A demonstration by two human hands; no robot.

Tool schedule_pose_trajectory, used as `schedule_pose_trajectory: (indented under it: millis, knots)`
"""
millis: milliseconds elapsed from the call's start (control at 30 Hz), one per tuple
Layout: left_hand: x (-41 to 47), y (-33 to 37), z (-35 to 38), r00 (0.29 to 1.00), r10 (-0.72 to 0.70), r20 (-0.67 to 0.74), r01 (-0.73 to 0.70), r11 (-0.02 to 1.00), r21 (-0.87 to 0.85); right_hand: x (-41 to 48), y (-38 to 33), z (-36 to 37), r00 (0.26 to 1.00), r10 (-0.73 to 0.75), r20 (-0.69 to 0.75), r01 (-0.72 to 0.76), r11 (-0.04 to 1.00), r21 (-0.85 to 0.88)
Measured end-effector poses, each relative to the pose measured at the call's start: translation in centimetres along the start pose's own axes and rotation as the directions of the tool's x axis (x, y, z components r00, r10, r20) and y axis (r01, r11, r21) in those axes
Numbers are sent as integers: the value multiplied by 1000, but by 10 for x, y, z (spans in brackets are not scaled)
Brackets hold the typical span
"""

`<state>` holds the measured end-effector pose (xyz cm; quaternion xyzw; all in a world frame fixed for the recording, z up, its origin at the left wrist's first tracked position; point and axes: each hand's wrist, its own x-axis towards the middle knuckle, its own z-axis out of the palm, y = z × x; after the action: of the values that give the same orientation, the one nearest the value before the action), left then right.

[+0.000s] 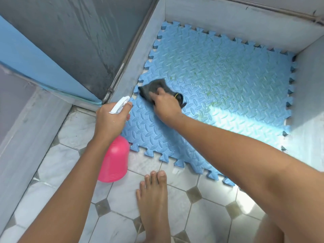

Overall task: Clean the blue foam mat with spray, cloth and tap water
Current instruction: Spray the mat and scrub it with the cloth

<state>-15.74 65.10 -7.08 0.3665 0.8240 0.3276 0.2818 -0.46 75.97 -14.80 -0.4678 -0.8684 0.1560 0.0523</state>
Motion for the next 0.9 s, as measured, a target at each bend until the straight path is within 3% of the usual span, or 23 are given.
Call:
schedule_pose_trajectory:
  millis: [67,167,233,267,300,367,433,500,600,667,733,800,867,900]
  knots:
    - [0,-2,-1,1000,-10,16,10,1000,-15,-44,-9,9,973,-215,89,215,977,12]
    - [6,0,-3,996,-34,84,32,999,18,-113,12,3,771,-547,327,554,829,82]
    - [9,8,-3,990,-35,137,31,999,30,-128,53,-18,678,-592,435,633,771,64]
    - [10,14,-1,986,-24,162,23,1000,12,-124,76,-30,696,-557,453,618,786,17]
    - [11,21,2,982,-5,190,5,1000,1,-115,100,-41,761,-467,451,540,841,-38]
    - [11,34,11,958,47,282,-58,998,30,-92,142,-64,927,-180,329,235,962,-136]
    - [9,45,23,909,91,407,-130,989,69,-78,172,-79,974,111,199,-76,981,-176]
    - [8,51,39,854,145,500,-232,966,117,-81,183,-82,966,136,219,-89,973,-214]
    - [5,60,66,764,222,606,-396,903,168,-111,186,-82,882,-148,448,228,965,-129]
    - [1,65,86,707,246,663,-471,863,182,-130,199,-87,822,-194,535,293,950,-107]
    - [-5,75,105,653,261,711,-534,824,187,-142,224,-96,906,-44,421,115,983,-144]
    - [-11,89,122,595,281,753,-598,781,181,-151,259,-109,931,276,238,-244,957,-156]
    - [-18,100,135,564,260,784,-608,773,182,-160,294,-122,812,568,132,-560,823,-96]
    - [-19,103,141,567,233,790,-604,770,206,-165,305,-126,752,647,129,-647,761,-48]
